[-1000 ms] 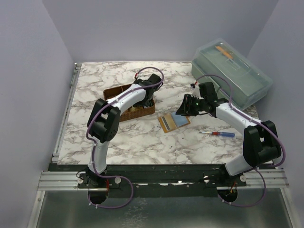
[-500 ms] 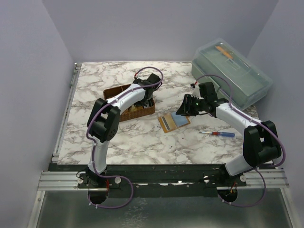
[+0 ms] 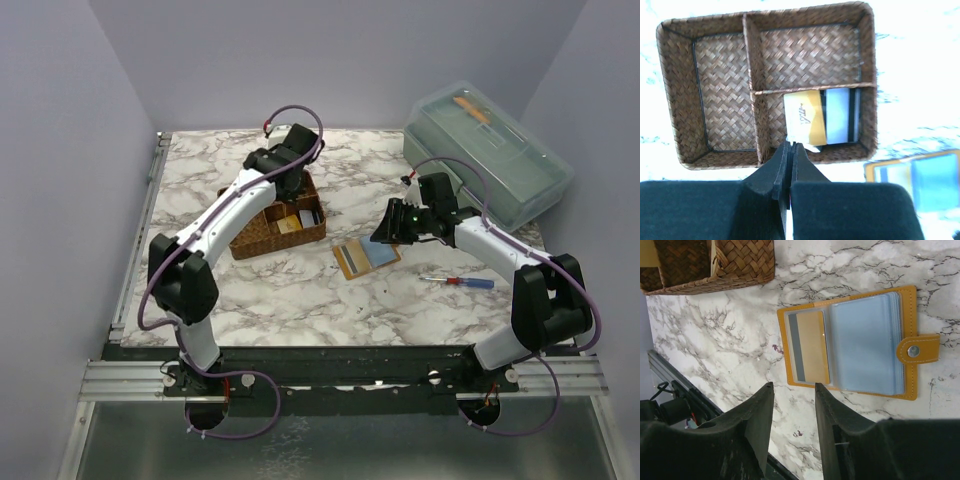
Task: Put the credit cards into the card holder
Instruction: Pick up the credit card from the storage box, then insert the credit card into the card holder.
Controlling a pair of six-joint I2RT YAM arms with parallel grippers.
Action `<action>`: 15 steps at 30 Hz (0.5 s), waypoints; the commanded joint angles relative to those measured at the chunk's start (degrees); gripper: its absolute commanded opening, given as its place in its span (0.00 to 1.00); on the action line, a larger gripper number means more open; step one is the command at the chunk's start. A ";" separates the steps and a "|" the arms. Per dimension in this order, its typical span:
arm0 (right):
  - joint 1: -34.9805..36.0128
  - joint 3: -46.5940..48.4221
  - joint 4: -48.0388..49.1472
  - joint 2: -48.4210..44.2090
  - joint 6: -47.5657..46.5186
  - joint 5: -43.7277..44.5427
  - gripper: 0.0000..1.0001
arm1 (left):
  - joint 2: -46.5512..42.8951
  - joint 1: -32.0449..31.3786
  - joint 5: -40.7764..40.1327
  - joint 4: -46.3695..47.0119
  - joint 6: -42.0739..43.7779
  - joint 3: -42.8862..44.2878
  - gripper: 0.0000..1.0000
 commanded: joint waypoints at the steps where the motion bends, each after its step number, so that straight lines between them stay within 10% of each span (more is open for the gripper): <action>1: 0.02 1.22 -0.38 0.43 -2.02 -0.26 0.42 | -8.92 0.82 8.54 3.63 4.60 0.95 0.00; 9: 0.17 -1.47 6.90 -3.06 -7.47 -19.35 0.50 | -15.39 4.11 59.30 18.19 14.95 -8.86 0.00; 15: 0.15 -6.41 18.26 -8.97 -4.86 -34.30 0.60 | -14.03 3.96 77.06 19.32 20.59 -16.07 0.00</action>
